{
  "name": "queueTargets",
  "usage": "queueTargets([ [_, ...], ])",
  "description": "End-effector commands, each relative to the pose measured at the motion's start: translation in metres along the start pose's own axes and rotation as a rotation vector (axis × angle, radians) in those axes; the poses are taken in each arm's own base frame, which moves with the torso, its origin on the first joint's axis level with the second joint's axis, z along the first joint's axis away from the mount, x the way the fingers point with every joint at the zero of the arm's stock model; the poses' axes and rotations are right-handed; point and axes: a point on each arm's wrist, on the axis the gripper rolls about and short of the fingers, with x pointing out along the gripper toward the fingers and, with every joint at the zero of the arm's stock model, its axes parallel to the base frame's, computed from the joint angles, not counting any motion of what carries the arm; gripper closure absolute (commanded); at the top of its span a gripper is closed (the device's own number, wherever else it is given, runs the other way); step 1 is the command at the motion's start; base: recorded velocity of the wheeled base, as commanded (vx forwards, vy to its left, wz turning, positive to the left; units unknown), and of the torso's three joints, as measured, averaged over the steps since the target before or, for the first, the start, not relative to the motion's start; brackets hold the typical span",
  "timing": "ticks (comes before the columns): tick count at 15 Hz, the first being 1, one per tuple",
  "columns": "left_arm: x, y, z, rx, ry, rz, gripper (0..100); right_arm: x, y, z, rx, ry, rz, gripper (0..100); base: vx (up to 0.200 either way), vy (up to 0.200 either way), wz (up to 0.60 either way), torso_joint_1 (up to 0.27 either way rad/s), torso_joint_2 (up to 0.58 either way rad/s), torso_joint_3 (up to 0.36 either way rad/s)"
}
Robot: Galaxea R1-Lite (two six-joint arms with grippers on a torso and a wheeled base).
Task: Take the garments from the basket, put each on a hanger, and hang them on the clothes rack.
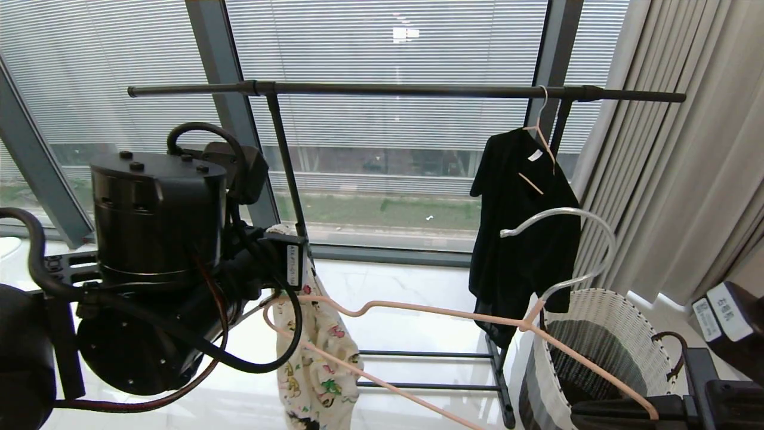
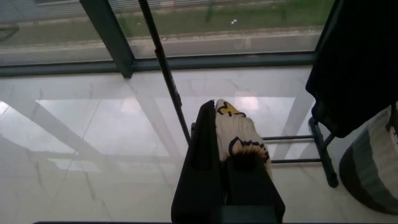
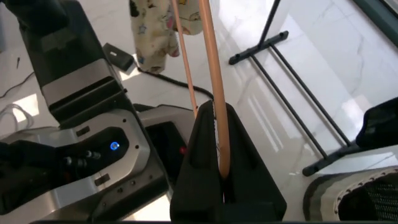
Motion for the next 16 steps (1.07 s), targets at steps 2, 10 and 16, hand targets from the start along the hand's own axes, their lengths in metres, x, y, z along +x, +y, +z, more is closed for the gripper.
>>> queueTargets([
  [2,0.006,-0.008,-0.004,0.017,0.019,-0.006,100,0.009,-0.009,-0.004,0.028,0.030,-0.075,100,0.000,0.000,0.00,0.000,0.00,0.000],
  [10,0.008,-0.005,0.008,-0.015,-0.013,0.005,100,0.010,-0.011,-0.004,0.033,0.035,-0.086,100,0.000,0.000,0.00,0.000,0.00,0.000],
  [16,0.007,-0.005,0.009,-0.019,-0.018,0.011,100,0.011,-0.015,-0.002,0.042,0.022,-0.119,100,0.000,0.000,0.00,0.000,0.00,0.000],
])
